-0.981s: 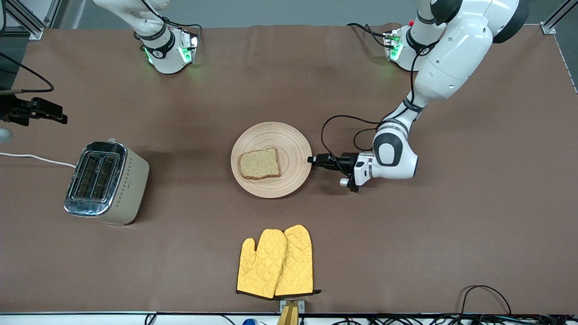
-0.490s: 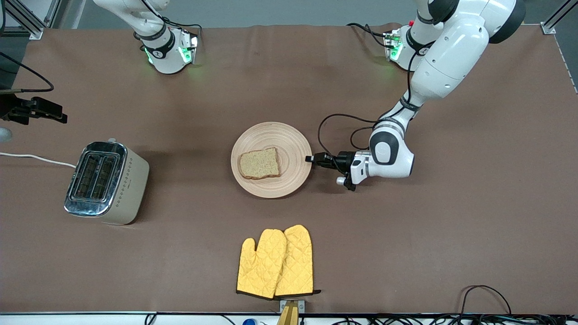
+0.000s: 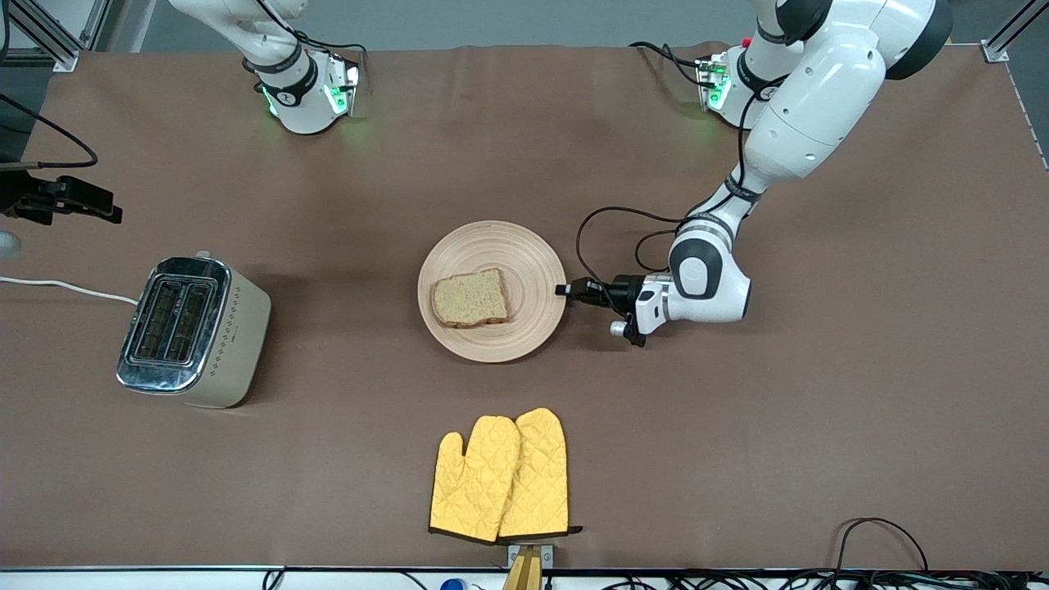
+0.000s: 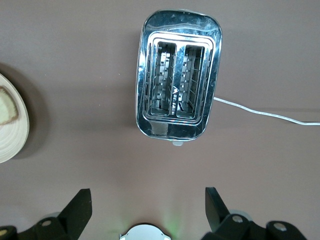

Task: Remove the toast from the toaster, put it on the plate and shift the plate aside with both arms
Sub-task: 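Slide the wooden plate with the left gripper away from the toaster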

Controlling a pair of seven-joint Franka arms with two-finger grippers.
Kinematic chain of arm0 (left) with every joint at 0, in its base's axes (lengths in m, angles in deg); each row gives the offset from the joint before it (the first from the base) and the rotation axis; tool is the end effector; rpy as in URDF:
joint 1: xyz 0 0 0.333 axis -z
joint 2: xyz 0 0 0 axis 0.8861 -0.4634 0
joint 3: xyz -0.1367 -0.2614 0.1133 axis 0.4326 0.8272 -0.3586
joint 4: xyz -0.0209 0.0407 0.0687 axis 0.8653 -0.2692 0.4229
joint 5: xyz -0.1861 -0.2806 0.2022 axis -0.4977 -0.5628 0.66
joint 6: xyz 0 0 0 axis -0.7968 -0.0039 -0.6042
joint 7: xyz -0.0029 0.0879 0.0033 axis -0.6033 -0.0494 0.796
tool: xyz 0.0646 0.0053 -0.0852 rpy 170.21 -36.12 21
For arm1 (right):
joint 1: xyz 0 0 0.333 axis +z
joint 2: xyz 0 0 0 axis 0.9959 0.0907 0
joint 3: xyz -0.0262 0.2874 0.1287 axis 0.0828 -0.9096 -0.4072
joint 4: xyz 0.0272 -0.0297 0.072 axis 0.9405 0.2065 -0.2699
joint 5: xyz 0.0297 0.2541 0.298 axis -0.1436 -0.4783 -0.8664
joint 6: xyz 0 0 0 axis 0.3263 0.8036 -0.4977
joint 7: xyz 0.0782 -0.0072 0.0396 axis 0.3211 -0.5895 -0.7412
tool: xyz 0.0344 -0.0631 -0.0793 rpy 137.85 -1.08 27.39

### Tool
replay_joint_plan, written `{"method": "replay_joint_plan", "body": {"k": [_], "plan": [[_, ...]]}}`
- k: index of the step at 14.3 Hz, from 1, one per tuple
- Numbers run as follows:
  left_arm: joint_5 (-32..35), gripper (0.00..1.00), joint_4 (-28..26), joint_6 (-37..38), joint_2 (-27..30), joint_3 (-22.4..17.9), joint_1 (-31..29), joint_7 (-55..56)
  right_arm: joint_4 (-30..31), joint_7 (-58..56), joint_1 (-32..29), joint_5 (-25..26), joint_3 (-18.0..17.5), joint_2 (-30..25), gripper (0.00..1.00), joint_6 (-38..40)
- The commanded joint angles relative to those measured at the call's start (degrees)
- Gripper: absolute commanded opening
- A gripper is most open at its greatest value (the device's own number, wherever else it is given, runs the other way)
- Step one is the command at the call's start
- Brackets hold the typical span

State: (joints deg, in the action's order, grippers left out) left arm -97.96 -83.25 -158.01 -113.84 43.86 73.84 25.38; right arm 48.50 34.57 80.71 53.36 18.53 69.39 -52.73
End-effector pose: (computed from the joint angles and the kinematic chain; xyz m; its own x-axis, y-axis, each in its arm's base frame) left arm 0.5177 -0.3154 0.1043 0.9769 -0.1801 -0.1154 0.0258 -0.4363 0.8994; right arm 0.5527 -0.0537 0.5989 0.9856 0.0086 -0.1690 0.0081 -1.0000 -0.0032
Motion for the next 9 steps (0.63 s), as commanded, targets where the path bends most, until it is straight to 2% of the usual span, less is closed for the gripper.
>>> {"method": "replay_joint_plan", "body": {"k": [1, 4, 9], "plan": [[-1.5, 0.0, 0.1, -0.2, 0.6, 0.0, 0.2, -1.2, 1.1, 1.0, -0.2, 0.3, -0.3, -1.5, 1.0, 0.4], [-0.9, 0.0, 0.5, 0.3, 2.2, -0.1, -1.3, -0.4, 1.0, 1.0, -0.1, 0.3, -0.2, -1.5, 1.0, 0.6], [3.3, 0.0, 0.4, 2.9, 7.9, -0.1, -8.7, 1.2, 0.9, 1.0, 0.0, 0.3, -0.4, -1.5, 1.0, 0.6]]}}
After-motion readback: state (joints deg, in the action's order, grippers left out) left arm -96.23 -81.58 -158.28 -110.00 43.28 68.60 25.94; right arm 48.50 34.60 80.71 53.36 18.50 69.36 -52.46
